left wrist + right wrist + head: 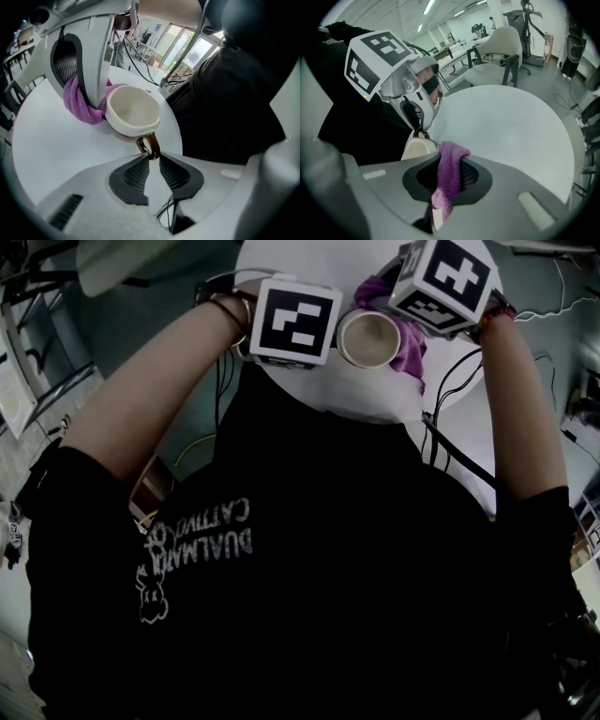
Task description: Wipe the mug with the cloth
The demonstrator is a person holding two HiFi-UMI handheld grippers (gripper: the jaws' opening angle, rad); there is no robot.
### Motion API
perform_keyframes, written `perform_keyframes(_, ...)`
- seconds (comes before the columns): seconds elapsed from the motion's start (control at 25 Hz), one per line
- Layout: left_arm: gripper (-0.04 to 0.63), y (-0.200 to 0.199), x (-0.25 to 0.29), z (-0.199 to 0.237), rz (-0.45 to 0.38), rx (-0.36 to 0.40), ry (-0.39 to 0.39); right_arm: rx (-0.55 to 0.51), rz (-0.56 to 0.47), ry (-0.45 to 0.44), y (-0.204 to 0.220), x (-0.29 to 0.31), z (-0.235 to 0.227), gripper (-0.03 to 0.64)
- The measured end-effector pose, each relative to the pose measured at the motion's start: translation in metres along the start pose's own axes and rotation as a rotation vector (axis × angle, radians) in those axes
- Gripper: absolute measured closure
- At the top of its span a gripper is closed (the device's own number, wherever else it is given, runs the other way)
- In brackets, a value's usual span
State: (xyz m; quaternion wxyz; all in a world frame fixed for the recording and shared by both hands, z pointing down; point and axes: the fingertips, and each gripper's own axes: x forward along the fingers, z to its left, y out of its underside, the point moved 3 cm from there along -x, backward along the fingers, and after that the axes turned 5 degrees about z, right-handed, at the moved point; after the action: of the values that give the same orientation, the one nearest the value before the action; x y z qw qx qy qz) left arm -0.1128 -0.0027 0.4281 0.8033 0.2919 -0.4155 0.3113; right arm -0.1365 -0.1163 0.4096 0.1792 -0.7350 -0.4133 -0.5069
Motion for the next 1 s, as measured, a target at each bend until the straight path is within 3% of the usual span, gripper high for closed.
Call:
perform_keyframes(0.68, 0.517, -0.007, -0.004, 0.004, -0.113, -0.084, -0.102, -0.148, 0.103, 0.04, -0.021, 0.01, 0.017, 0.581)
perform_keyframes(1.0, 0.517, -0.015, -0.008, 0.009, -0.176, -0.158, -0.174, -0.218, 0.133, 0.036, -0.023, 0.018, 0.031, 0.581)
